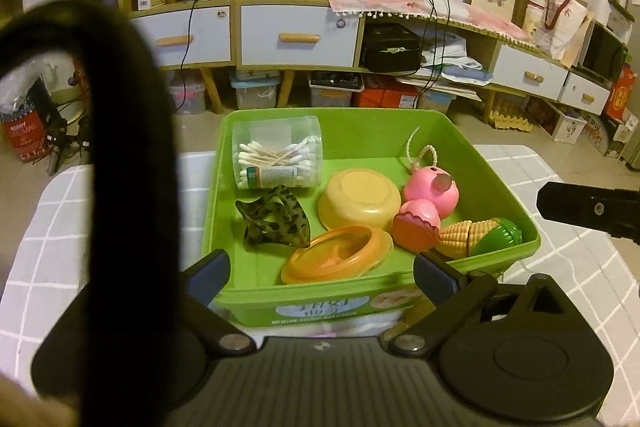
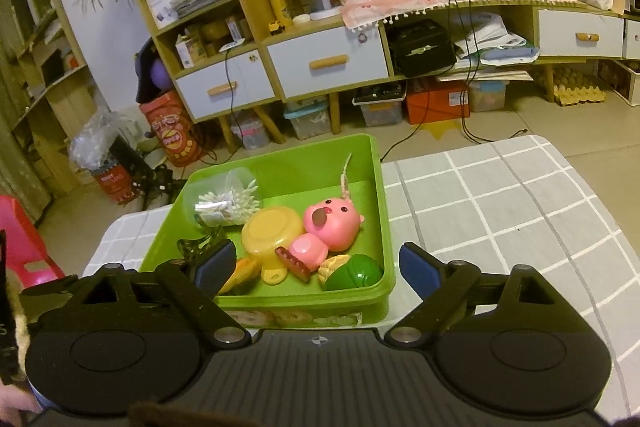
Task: Organize rigid objects
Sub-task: 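Open the left tool releasing the clip into the bin while the right releases the corn, then withdraw both tools from the bin toward the remaining toys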
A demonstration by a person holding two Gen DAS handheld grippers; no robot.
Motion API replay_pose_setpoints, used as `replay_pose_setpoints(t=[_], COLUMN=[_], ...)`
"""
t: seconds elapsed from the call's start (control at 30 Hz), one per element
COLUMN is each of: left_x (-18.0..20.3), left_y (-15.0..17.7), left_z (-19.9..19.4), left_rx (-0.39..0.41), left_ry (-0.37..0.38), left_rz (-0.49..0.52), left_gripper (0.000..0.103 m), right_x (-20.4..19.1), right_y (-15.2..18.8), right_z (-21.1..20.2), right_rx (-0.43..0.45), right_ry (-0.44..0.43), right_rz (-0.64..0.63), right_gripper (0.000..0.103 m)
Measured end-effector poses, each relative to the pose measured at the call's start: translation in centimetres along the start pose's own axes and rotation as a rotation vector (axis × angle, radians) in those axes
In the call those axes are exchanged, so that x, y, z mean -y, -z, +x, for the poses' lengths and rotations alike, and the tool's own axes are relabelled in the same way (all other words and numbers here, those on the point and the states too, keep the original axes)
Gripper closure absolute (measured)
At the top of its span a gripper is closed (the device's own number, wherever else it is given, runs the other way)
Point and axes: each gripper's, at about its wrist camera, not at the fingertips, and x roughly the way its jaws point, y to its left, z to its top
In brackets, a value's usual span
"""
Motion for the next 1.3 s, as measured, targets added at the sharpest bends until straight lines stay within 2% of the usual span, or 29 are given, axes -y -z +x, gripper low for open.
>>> replay_pose_setpoints(t=[0.3, 0.97, 1.3], left_x=[-0.9, -3.1, -3.7], left_y=[0.5, 3.4, 4.9], left_z=[-2.1, -4.5, -4.9], left_rx=[-0.012, -0.074, -0.113], left_ry=[0.019, 0.024, 0.054], left_rz=[-0.037, -0.003, 0.008], left_gripper=[0.029, 0.029, 0.029], right_x=[-0.7, -1.0, -1.4], right_y=[0.3, 2.2, 3.8], right_z=[-1.2, -2.4, -2.8], right_rx=[-0.033, -0.121, -0.162], right_ry=[-0.018, 0.019, 0.033], right_rz=[0.001, -0.03, -0.108], right_gripper=[0.004, 0.002, 0.002])
